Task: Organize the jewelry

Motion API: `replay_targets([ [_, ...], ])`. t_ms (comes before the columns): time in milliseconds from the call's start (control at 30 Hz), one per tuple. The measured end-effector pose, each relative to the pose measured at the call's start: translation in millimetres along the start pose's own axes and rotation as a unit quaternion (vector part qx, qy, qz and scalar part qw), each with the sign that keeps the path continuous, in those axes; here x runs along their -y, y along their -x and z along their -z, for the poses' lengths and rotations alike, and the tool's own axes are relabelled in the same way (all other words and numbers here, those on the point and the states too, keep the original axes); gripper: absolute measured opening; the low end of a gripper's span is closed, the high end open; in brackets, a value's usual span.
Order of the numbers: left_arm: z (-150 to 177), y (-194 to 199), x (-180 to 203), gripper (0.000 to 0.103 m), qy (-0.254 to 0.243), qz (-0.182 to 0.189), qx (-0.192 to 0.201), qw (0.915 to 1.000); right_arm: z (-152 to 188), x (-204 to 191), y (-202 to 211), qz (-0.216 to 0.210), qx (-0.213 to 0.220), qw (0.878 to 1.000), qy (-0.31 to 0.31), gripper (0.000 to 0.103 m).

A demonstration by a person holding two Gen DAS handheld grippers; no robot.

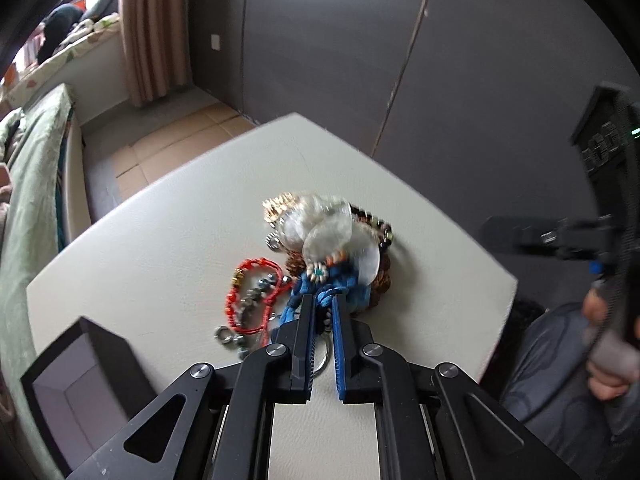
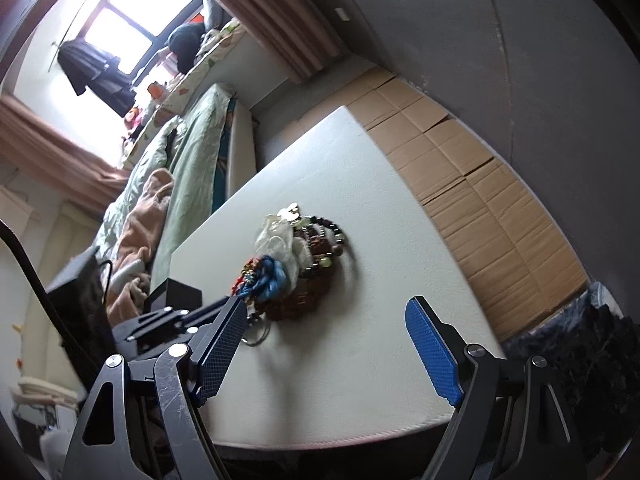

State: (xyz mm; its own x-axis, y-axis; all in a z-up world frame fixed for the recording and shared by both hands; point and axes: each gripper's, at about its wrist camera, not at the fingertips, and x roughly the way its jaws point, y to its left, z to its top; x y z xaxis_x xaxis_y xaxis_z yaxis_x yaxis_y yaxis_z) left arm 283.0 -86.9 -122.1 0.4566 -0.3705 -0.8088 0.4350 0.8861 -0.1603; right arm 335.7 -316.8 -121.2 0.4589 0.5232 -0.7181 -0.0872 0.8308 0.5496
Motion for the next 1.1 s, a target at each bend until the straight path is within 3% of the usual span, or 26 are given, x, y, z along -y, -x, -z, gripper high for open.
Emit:
replay_targets([
  [33,-0.4,7.2,-1.7,0.008,0.005,0.001,0.006,1.0000,-2.1,-2.6,-3.5,-0.001,-0.002,1.000,0.004,0.081],
  [133,-3.4,27.9,-6.4,0.008,0.019,0.003,0.025,0.9995,-9.3,-11.5,-16.6,0.009,-0.017,1.000,0.019,0.063],
  [400,-2.2,71.3,-18.5,0.008,0.047,-0.001,0.081,0.9956,-28.5,-33.8,-42.1,0.017,-0.041,0.998,0.049,0.062],
  [633,13.6,99.5,-49.4,0.008,0.100,-0.014,0.114,0.9884,-41.0,-52.3,-72.5,0.051,-0.076,0.991,0.094,0.062],
  [967,31.9,122.3,-89.8,0.008,0.149,-0.041,0.133,0.9790,-51.1,-62.7,-102.3,0.095,-0.096,0.983,0.121,0.061],
  [1000,33.7,122.2,-93.6,0.008,0.154,-0.045,0.132,0.9781,-49.5,-62.9,-105.2,0.099,-0.099,0.983,0.122,0.057],
  [1067,38.7,121.8,-100.5,0.008,0.166,-0.046,0.127,0.9769,-49.0,-62.7,-106.2,0.112,-0.096,0.981,0.125,0.014],
  [1100,40.5,120.7,-103.1,0.008,0.170,-0.048,0.125,0.9762,-48.5,-62.8,-105.7,0.105,-0.098,0.982,0.123,0.004],
])
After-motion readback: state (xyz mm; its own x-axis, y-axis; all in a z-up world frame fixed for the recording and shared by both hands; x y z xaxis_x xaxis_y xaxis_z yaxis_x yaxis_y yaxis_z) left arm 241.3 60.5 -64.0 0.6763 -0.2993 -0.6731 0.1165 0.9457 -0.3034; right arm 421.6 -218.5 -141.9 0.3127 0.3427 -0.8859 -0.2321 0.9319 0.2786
